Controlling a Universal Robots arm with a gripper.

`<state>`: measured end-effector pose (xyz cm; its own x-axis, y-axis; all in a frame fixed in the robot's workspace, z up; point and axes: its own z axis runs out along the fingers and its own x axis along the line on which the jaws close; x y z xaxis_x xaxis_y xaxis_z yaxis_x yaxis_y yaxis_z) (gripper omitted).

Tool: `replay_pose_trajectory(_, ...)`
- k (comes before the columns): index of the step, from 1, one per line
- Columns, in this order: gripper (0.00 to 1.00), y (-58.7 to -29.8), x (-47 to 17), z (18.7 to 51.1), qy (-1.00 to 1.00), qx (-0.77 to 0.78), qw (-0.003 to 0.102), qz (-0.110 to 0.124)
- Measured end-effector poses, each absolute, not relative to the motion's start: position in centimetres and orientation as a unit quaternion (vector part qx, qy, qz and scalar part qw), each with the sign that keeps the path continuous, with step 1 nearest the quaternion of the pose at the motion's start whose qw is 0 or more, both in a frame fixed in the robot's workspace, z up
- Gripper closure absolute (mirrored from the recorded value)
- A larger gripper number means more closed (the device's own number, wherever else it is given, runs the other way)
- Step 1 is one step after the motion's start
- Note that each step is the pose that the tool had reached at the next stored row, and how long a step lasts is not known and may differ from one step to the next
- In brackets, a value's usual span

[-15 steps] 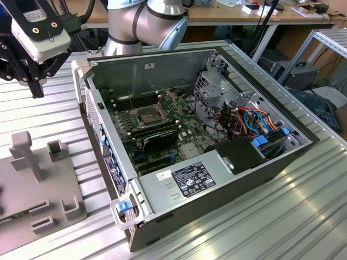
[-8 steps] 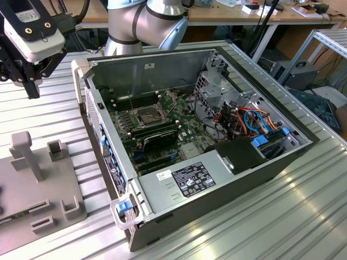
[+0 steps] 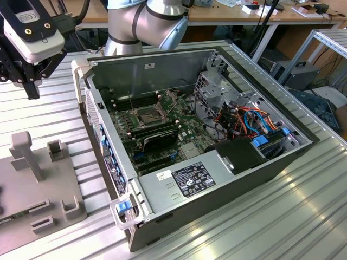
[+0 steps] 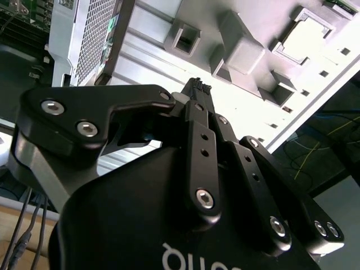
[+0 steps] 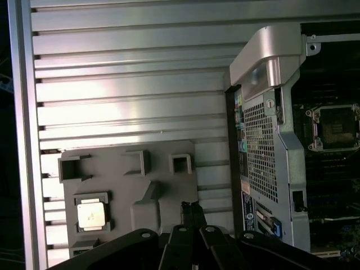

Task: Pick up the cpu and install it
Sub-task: 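Reach for the cpu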

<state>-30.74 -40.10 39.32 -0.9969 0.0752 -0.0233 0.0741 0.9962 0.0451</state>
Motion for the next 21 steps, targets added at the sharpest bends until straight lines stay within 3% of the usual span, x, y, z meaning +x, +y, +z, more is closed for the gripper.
replay_pose_trajectory(21,0.89,-40.47,-31.24,39.32,0.999,0.037,0.012,0.022)
